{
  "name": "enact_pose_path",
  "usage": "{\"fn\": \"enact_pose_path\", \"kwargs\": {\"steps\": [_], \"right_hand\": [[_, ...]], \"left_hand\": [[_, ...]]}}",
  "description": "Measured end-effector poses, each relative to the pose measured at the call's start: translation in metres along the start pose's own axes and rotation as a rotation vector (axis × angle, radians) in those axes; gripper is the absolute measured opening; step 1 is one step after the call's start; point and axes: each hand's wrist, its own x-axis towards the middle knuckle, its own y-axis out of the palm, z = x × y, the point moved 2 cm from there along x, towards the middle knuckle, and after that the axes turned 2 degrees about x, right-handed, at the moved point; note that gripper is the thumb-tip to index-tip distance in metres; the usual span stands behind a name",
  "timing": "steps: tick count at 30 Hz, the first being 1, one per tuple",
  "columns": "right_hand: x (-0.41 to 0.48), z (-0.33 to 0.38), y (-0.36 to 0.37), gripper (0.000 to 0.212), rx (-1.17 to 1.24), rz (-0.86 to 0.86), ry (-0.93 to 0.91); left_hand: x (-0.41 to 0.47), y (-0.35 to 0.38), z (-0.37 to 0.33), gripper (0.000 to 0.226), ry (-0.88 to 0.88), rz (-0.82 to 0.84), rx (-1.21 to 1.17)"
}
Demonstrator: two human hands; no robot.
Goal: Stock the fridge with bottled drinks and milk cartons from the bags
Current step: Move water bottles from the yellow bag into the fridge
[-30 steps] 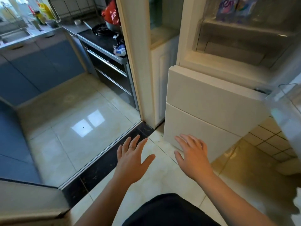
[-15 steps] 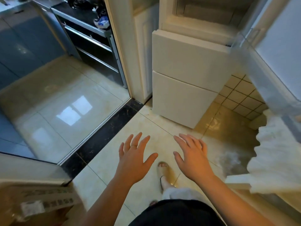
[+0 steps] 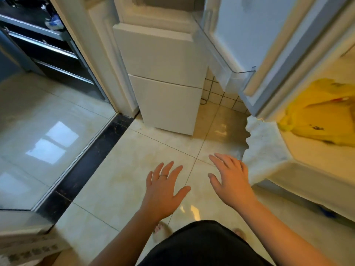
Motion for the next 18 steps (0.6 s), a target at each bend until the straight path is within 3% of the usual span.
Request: {"fn": "enact_pose_path", "kwargs": {"steps": [12, 18], "right_hand": [[-0.091, -0.275, -0.087, 0.053, 0.095, -0.139, 0.243], [-0.124, -0.368, -0.122, 0.054, 0.134, -0.174, 0.337]], "left_hand": [[0.049, 0.1, -0.278, 0.067, 0.169, 0.034, 0.064], [0.068, 0.122, -0.384, 0.067, 0.252, 0.058, 0.058]]}}
